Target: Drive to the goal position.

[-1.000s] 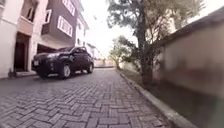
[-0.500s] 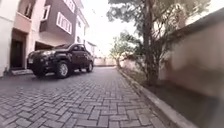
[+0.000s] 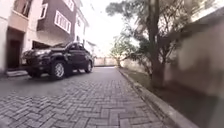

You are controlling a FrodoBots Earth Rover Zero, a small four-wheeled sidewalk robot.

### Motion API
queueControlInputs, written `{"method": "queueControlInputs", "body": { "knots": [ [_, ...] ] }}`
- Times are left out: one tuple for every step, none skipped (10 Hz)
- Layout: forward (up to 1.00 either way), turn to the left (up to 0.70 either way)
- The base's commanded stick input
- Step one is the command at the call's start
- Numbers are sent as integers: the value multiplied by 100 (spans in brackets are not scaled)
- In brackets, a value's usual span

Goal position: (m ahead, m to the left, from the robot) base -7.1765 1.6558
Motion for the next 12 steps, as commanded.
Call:
{"method": "queueControlInputs", "body": {
  "knots": [
    [70, 0],
    [70, 0],
    [70, 0],
    [70, 0],
    [70, 0],
    [70, 0],
    [70, 0],
    [70, 0],
    [70, 0],
    [70, 0],
    [70, 0],
    [70, 0]
  ]
}}
